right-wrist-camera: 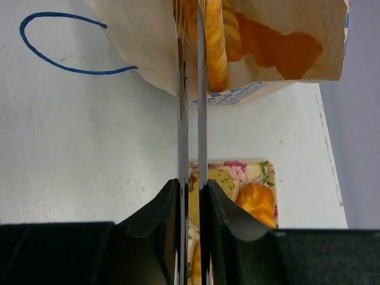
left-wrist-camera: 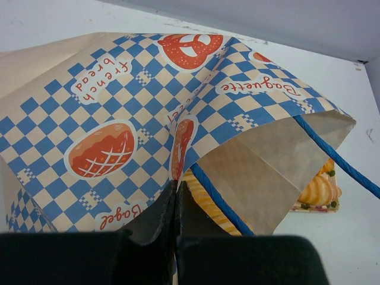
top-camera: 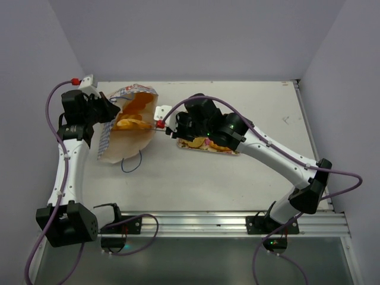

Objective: Take the fake bread out of the paper bag

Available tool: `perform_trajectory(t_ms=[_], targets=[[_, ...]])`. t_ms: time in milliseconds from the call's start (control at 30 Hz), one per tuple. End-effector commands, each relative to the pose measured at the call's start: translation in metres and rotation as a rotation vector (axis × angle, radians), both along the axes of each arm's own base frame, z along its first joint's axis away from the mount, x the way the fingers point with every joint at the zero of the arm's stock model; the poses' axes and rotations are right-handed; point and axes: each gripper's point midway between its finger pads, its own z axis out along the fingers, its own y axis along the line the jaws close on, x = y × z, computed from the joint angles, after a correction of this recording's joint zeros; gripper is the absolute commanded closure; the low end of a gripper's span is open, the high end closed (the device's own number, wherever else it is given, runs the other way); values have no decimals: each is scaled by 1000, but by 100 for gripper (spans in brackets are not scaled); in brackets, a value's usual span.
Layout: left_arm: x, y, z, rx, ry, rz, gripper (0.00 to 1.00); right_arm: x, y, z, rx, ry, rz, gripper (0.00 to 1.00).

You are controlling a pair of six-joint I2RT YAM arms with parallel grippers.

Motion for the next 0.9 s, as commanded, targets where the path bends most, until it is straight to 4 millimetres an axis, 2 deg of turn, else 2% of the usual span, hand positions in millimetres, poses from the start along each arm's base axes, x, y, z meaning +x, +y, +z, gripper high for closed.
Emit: perform_trajectory(t_ms=[0, 267, 500, 700, 867], targets=[[10, 6, 23, 2, -55, 29, 100, -8, -2, 58, 151, -52, 19, 100], [17, 7, 29, -2, -61, 33, 100, -8, -7, 86, 216, -45, 18, 100], [20, 8, 32, -9, -70, 38, 100, -6, -2, 103, 260, -30, 23, 100], [25, 9, 33, -12, -70, 43, 100, -5, 2, 126, 314, -22, 26, 100], [25, 11, 32, -7, -69, 49, 100, -3, 3, 129, 327, -7, 30, 100]])
